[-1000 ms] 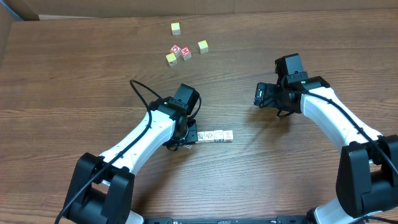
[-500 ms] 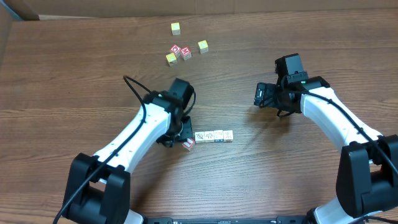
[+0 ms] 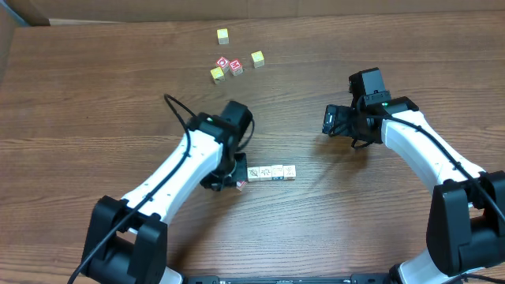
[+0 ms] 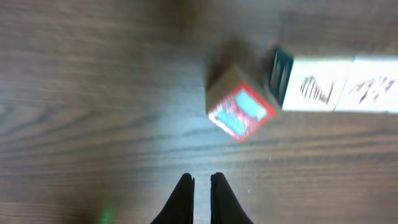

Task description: Flip 5 blocks

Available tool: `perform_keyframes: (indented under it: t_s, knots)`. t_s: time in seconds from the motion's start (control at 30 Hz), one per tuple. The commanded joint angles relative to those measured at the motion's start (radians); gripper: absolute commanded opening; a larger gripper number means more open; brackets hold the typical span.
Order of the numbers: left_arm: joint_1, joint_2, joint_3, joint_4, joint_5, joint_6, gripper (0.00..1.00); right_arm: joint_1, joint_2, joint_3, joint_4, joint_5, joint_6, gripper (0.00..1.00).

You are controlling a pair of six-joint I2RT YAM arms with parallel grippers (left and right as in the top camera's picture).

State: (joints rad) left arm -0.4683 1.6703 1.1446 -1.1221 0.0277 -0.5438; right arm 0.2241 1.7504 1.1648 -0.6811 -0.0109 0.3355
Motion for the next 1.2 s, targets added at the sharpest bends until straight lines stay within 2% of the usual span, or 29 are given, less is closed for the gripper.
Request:
perform_keyframes:
  t_s: [0.0, 1.17]
  knots:
    - [-0.032, 0.003, -0.04, 0.001, 0.018, 0.019, 0.04, 0.001, -0.007, 0.014, 0.002, 0.01, -0.007, 1.0]
    - [-0.039, 0.003, -0.159, 0.116, 0.025, -0.022, 0.04, 0.001, -0.007, 0.014, 0.002, 0.01, -0.007, 1.0]
